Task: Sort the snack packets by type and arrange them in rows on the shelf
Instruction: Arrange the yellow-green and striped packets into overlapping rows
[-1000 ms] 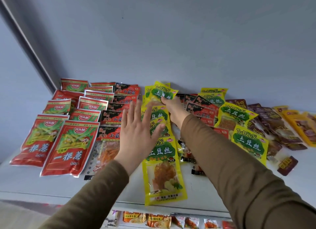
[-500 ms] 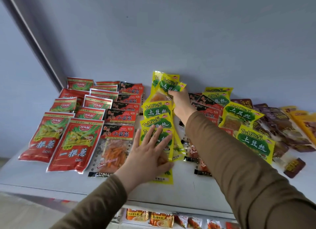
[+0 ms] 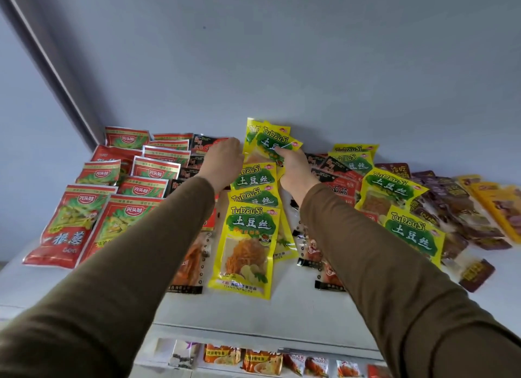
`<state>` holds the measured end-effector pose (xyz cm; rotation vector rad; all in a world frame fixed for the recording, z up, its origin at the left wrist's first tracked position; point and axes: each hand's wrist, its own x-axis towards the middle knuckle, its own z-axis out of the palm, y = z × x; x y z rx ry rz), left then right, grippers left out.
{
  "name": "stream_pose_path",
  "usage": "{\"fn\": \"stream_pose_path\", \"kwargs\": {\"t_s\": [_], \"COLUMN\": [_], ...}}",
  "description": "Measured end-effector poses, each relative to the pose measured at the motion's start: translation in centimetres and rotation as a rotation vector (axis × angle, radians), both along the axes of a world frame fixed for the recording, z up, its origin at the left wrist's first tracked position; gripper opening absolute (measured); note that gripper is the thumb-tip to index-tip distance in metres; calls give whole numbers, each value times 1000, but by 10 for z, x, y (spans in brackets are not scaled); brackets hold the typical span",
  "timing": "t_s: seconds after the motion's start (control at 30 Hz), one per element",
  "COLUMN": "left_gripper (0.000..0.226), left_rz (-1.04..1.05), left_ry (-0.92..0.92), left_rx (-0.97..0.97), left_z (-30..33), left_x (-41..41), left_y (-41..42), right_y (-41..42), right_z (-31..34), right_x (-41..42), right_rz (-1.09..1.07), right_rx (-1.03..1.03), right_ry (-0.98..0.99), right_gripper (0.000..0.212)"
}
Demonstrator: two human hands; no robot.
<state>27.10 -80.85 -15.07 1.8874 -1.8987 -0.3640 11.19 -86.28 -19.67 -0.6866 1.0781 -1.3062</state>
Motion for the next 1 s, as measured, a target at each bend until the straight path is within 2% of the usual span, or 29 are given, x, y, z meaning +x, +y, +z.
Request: {"fn": "stream_pose_path", "kwargs": {"t_s": [0.07,0.17,0.27,0.37,0.43,0.57,0.63,0.7,0.77,0.87,1.0], "left_gripper": [25,8,19,18,24,35,33,39,44,47,28], "left_rz": [-18,-4,0,9,16,-6,17,63,92,104,77], "left_ry": [-42,-12,-16,-53,-18,5,-12,40,145,261,383], "left_rx": [15,-3,-17,-16,59,273,189,73,85,119,121], "left_z": [-8,-18,-20,-16,-11,-9,-10,-11,-11,-16,-25], "left_x": [-6,-7,-3,-2,-1,1,2,4,5,6,3], "left_y": [-11,-17,-16,-14,-12,-11,-15,-24,-33,-45,-53], "right_y": [1,2,1,0,-1,-2,-1,0,1,2,3], "right_z": [0,0,1,2,3,1,0,0,2,1,3], "right_x": [-1,-2,-1,0,1,1,1,2,2,1,1], "right_rz": [4,14,-4,-4,-10,-25,-16,-8,-19,-16,40], "right_rx": [-5,-9,-3,-14,-11,-42,-73,-82,-77,-88,-91], "right_ry": [12,11,-18,-9,17,20,-32,-88,-99,-107,-54], "right_gripper": [33,35,31,20,12,16,17,25,29,24,20]}}
